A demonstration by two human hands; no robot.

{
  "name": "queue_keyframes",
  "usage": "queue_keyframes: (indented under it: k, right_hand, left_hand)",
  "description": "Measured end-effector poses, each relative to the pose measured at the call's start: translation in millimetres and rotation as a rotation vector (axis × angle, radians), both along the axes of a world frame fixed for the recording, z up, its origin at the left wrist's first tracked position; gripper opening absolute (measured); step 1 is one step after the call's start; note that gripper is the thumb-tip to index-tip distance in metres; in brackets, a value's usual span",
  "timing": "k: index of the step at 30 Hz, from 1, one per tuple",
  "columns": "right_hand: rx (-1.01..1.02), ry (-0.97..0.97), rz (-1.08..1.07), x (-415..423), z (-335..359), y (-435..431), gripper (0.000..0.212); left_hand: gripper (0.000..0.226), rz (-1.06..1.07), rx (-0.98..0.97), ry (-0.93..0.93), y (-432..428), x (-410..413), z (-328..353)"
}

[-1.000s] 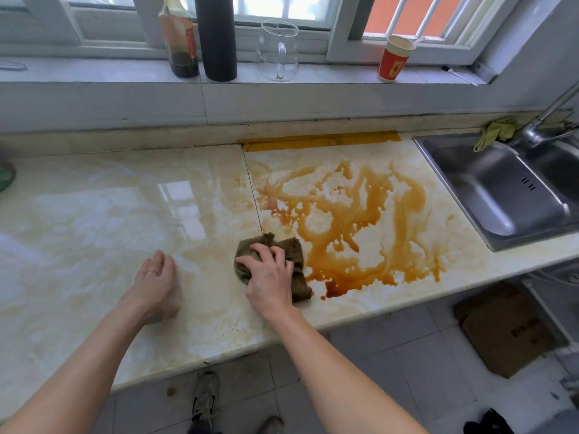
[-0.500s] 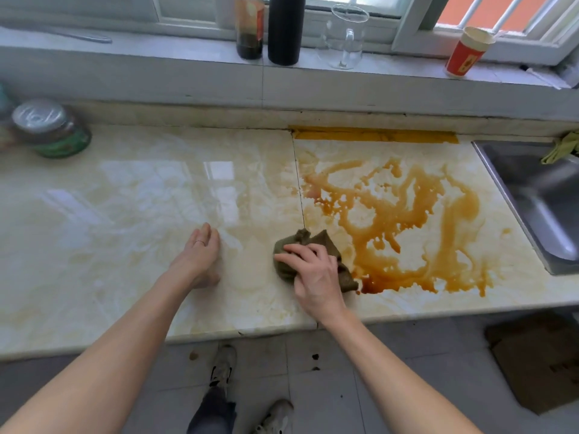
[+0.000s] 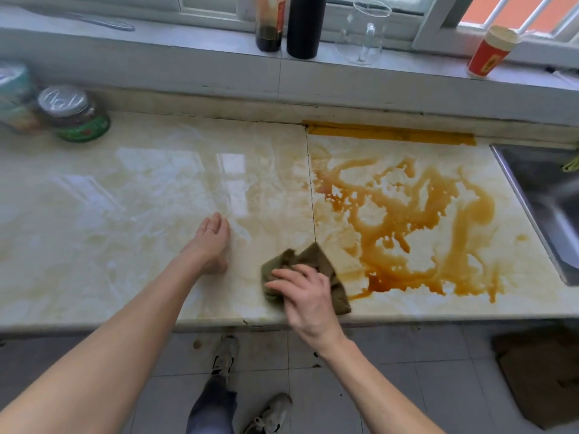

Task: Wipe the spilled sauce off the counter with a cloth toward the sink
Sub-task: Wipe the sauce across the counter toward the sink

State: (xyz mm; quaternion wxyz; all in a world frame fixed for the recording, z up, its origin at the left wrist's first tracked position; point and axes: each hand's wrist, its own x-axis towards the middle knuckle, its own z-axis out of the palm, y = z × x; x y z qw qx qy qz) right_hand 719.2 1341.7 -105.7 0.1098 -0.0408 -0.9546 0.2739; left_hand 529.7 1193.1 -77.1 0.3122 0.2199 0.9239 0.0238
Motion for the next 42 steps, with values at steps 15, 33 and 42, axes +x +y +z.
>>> queue_keyframes:
  k: [15, 33, 42]
  right_hand:
    - [0.175, -0.008, 0.399, 28.4, -17.8, 14.8, 0.023]
    - [0.053, -0.017, -0.188, 28.2, 20.0, 91.9, 0.031]
    - [0.271, -0.101, 0.252, 9.2, -11.4, 28.9, 0.041]
  left_hand:
    - [0.095, 0.026, 0.004, -0.016, -1.4, 1.5, 0.5]
    - [0.086, 0.03, 0.002, -0.01, 1.7, 3.6, -0.6]
    - [0.084, 0.034, 0.009, 0.008, 1.6, 4.5, -2.2]
